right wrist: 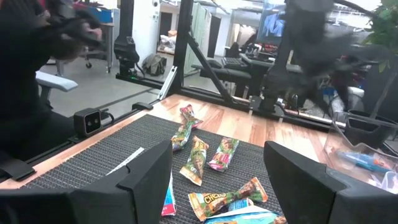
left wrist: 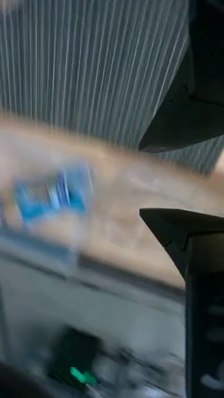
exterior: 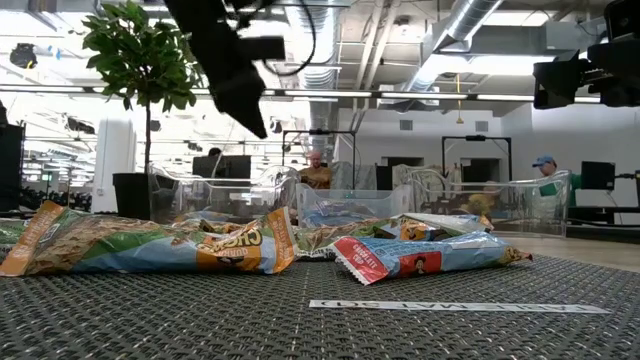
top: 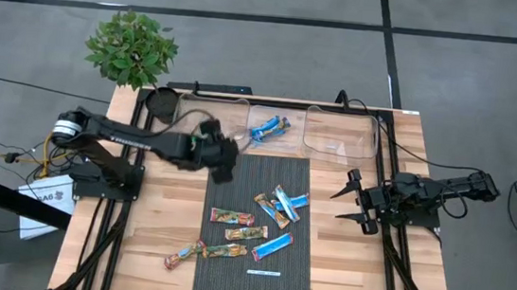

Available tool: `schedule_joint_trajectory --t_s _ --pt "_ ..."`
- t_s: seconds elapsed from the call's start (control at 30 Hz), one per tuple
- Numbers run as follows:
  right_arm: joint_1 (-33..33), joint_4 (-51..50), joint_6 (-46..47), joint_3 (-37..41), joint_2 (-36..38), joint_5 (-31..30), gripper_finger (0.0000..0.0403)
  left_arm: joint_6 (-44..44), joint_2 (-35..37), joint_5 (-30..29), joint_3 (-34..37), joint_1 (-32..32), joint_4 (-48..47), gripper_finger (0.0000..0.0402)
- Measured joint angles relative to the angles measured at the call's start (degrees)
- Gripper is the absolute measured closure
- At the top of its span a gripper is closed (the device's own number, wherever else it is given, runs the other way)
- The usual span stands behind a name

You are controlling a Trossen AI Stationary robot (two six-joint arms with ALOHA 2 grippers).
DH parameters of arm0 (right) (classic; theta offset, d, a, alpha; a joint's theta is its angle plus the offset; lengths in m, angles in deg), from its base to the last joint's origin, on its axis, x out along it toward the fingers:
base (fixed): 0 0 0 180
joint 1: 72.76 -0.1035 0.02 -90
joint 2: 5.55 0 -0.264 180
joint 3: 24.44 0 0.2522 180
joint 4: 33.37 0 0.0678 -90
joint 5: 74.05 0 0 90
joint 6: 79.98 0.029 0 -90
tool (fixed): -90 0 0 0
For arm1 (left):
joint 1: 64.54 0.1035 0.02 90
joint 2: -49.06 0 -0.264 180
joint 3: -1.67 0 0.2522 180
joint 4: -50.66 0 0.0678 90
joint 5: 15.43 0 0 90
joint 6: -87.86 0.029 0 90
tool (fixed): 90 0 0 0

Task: Pick and place Granola Bars by type
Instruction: Put the yellow granola bar into the left transparent bin

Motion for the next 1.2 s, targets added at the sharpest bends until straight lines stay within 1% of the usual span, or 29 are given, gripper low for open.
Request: schedule_joint_trajectory --t_s 0.23,0.4,0.5,0.63,0.8,1.0,1.2 --pt "0.00 0.00 0.01 0.00 0.00 0.00 0.0154 7.33 0.66 14.60 -0.01 -12.01 -0.04 0.0253" --pt "0.01 -0.01 0.01 -0.01 -0.02 0.00 0.0154 5.54 0.66 25.50 -0.01 -18.09 -0.47 0.0253" --pt "0.01 -0.01 0.01 0.00 -0.01 0.00 0.0154 2.01 0.59 30.02 -0.01 -21.22 -1.59 0.0253" --pt "-0.01 0.01 0.01 0.01 -0.02 0.00 0.0154 -4.04 -1.84 31.08 0.01 -25.03 -1.43 0.0253" --pt "0.01 -0.01 0.01 -0.01 -0.01 0.00 0.0154 -8.81 -5.64 31.54 0.00 -28.13 2.80 0.0253" --pt "0.01 0.01 0.01 -0.01 -0.02 0.00 0.0154 -13.93 -9.98 32.08 -0.87 -30.43 5.26 0.0253" --pt "0.01 -0.01 0.01 -0.01 -0.02 0.00 0.0154 -18.09 -13.74 32.02 -3.01 -32.08 5.14 0.0253"
